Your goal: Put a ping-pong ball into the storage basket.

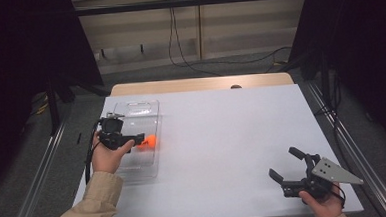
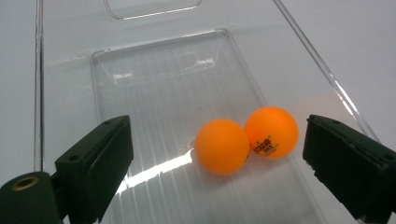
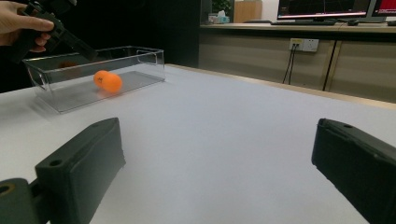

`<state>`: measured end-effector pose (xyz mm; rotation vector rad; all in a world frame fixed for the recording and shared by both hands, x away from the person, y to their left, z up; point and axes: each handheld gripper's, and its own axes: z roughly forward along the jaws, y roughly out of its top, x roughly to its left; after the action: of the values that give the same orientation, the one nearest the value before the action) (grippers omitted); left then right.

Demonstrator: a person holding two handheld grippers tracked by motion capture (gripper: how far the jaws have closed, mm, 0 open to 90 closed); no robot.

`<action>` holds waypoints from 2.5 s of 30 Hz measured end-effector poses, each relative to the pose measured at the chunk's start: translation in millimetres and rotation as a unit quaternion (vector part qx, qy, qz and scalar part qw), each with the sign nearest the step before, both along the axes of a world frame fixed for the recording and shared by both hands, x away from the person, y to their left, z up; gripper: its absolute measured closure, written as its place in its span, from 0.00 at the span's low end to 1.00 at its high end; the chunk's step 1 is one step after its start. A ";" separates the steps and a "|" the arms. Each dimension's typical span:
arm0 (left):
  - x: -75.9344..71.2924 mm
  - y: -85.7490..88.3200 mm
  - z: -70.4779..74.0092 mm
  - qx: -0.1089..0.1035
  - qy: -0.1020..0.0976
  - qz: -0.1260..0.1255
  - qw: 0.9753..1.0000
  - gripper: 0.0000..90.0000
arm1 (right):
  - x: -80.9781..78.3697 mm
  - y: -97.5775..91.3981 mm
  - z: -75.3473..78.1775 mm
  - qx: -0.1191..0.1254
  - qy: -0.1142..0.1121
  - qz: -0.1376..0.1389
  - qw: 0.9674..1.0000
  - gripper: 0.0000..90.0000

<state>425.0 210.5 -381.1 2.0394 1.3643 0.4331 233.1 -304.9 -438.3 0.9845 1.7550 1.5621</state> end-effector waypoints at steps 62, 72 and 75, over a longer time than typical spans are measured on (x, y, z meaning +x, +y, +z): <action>-51.6 20.1 -6.8 -0.102 -0.122 -0.031 0.987 0.04 | -0.5 -0.9 -0.2 0.001 0.002 -0.005 1.000 0.02; -58.2 25.1 -10.8 -0.111 -0.131 -0.026 0.985 0.03 | -0.5 -1.2 -0.1 0.002 0.001 -0.005 1.000 0.02; -60.1 26.0 -11.9 -0.113 -0.135 -0.025 0.984 0.03 | -0.4 -1.1 -0.2 0.002 0.002 -0.004 1.000 0.02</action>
<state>364.9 236.5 -393.0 1.7547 1.1412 0.4891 232.7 -306.0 -438.5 0.9952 1.7486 1.5592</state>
